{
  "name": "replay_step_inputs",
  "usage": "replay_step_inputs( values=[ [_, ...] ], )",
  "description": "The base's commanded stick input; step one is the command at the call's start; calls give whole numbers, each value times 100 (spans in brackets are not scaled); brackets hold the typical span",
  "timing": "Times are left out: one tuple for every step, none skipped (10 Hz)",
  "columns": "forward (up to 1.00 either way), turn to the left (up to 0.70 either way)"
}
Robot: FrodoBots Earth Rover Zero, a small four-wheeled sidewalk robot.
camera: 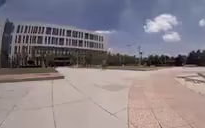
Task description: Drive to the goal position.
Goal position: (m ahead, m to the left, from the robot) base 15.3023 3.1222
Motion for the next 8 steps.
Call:
replay_step_inputs(
  values=[
    [50,0],
    [50,0],
    [50,0],
    [50,0],
    [50,0],
    [50,0],
    [50,0],
    [50,0]
  ],
)
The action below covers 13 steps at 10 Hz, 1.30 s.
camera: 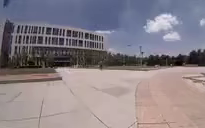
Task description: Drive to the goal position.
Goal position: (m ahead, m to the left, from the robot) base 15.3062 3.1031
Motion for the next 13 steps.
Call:
replay_step_inputs(
  values=[
    [50,0],
    [50,0],
    [50,0],
    [50,0],
    [50,0],
    [50,0],
    [70,0],
    [70,0],
    [70,0],
    [70,0],
    [70,0],
    [70,0],
    [70,0]
  ],
)
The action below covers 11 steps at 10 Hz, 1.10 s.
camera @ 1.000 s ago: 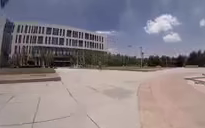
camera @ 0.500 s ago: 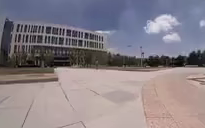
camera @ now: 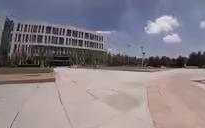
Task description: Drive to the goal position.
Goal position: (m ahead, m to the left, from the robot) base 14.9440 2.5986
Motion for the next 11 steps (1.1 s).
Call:
replay_step_inputs(
  values=[
    [70,0],
    [70,0],
    [70,0],
    [70,0],
    [70,0],
    [70,6],
    [70,24],
    [70,35],
    [70,26],
    [70,16],
    [70,5]
  ],
)
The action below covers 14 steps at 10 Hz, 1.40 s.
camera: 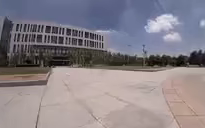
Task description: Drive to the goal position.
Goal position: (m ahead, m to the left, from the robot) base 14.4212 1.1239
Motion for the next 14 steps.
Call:
replay_step_inputs(
  values=[
    [70,0],
    [70,0],
    [70,0],
    [70,0],
    [70,0],
    [70,6],
    [70,30],
    [70,1],
    [70,0],
    [70,0],
    [70,0],
    [70,0],
    [70,23],
    [70,0]
  ],
)
